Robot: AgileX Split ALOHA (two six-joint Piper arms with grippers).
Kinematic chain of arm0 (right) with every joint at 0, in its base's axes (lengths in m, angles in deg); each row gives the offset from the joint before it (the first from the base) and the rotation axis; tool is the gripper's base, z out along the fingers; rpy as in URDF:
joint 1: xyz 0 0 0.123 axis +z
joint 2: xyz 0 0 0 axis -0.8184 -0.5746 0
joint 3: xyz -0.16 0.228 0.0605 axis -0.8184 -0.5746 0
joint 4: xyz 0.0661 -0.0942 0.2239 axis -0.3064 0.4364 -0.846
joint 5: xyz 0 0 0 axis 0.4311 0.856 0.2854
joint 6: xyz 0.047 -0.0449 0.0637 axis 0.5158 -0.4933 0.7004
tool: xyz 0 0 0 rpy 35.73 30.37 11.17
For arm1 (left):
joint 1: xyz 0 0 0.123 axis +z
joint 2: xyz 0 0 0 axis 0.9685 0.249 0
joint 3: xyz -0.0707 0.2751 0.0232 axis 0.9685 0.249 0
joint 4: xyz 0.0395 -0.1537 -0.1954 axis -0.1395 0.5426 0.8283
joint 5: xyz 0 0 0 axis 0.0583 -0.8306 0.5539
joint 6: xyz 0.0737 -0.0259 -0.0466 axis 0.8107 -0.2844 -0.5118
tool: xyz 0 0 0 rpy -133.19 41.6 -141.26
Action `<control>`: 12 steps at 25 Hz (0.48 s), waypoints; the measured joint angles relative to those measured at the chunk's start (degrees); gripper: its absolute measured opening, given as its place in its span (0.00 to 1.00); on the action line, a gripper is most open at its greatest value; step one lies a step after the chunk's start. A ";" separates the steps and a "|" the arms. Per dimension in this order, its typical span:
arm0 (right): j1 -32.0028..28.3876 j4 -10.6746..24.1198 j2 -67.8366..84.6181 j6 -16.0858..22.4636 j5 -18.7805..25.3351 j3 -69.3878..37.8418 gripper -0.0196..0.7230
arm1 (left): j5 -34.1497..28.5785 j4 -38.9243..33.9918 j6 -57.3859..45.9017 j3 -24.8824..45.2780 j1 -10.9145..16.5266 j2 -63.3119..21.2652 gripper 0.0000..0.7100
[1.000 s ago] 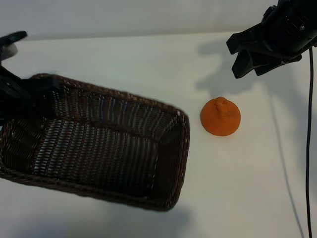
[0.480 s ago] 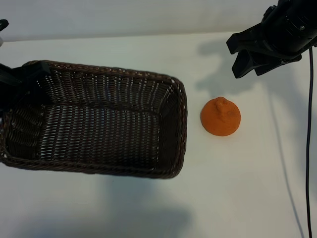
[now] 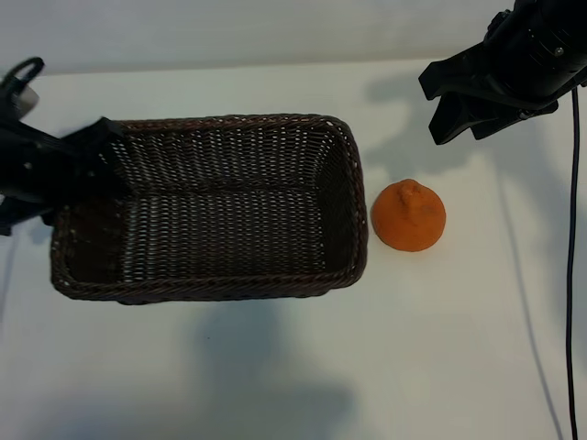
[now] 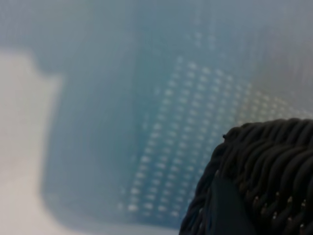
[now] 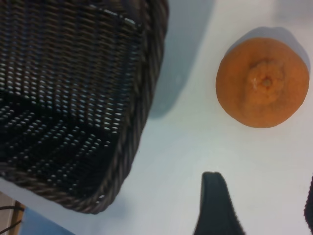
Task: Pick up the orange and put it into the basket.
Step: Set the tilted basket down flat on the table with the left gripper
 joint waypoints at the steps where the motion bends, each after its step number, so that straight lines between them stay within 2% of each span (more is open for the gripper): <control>1: 0.00 0.00 0.00 0.00 0.00 0.00 0.61 | 0.19 1.92 1.37 0.04 0.00 0.92 0.58; 7: 0.00 0.00 0.00 0.00 -0.05 0.00 0.61 | 2.12 12.22 11.07 0.06 0.00 5.33 0.58; 12: 0.00 -0.04 0.00 0.00 -0.11 0.00 0.61 | 2.95 13.68 13.11 0.06 0.00 6.96 0.58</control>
